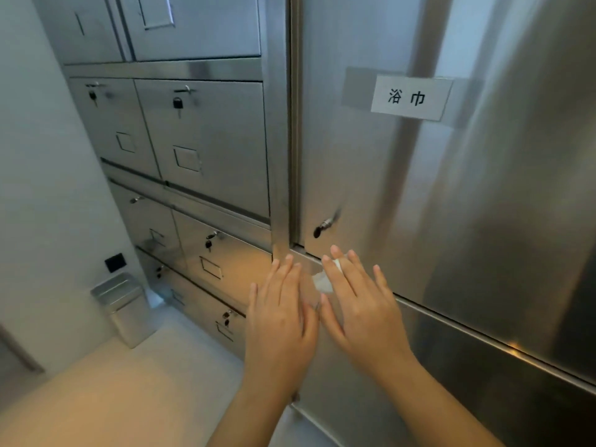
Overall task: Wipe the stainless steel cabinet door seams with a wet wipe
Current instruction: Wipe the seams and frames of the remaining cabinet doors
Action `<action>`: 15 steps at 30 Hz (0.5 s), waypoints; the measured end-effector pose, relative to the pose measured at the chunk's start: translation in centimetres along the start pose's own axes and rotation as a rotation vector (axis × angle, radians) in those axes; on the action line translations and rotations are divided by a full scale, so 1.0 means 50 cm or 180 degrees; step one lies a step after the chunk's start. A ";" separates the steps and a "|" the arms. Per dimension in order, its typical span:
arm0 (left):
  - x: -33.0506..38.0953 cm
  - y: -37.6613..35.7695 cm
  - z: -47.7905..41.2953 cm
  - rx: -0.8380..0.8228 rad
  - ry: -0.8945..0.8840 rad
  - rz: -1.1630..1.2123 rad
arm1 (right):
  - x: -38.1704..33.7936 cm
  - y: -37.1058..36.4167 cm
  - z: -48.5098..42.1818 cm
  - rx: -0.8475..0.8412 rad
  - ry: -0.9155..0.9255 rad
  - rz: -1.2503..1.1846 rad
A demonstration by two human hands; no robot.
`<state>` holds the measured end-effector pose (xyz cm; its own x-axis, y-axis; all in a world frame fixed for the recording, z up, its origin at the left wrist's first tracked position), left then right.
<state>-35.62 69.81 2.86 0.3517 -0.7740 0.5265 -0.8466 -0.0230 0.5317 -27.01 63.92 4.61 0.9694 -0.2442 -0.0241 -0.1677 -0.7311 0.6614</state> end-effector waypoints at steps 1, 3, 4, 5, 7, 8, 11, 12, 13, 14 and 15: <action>-0.021 0.012 0.002 0.0041 0.0053 -0.0035 | -0.021 -0.017 -0.006 -0.0040 0.0056 -0.0035; -0.064 0.034 0.007 0.0114 0.0138 -0.0161 | -0.056 -0.048 -0.018 -0.0105 0.0166 -0.0070; -0.088 0.043 0.007 0.0150 0.0199 -0.0214 | -0.070 -0.064 -0.025 -0.0135 0.0208 -0.0096; -0.111 0.052 0.005 0.0179 0.0266 -0.0252 | -0.081 -0.080 -0.032 -0.0157 0.0244 -0.0118; -0.151 0.064 -0.005 0.0209 0.0330 -0.0347 | -0.099 -0.111 -0.049 -0.0173 0.0301 -0.0136; -0.169 0.066 -0.012 0.0206 0.0332 -0.0405 | -0.106 -0.127 -0.058 -0.0157 0.0315 -0.0146; -0.217 0.060 -0.043 0.0141 0.0297 -0.0514 | -0.119 -0.176 -0.086 -0.0052 0.0307 -0.0192; -0.233 0.055 -0.059 0.0117 0.0270 -0.0537 | -0.121 -0.193 -0.098 -0.0028 0.0288 -0.0233; -0.246 0.050 -0.077 0.0101 0.0227 -0.0563 | -0.122 -0.210 -0.113 -0.0005 0.0259 -0.0275; -0.259 0.044 -0.098 0.0094 0.0164 -0.0584 | -0.122 -0.227 -0.129 0.0019 0.0219 -0.0299; -0.270 0.039 -0.123 0.0084 0.0084 -0.0593 | -0.121 -0.243 -0.147 0.0041 0.0170 -0.0294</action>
<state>-39.55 84.08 0.86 0.5135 -0.7380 0.4379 -0.7758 -0.1813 0.6043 -29.52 78.96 2.21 0.9890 -0.1411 -0.0443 -0.0789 -0.7570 0.6486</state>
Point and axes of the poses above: each hand's wrist, its own z-axis away from the middle knuckle, its own y-axis out of the back of the hand, x = y × z, the point moved 9 cm from there along -z, towards the middle knuckle, and after that the axes turned 5 degrees about z, right-handed, at the moved point
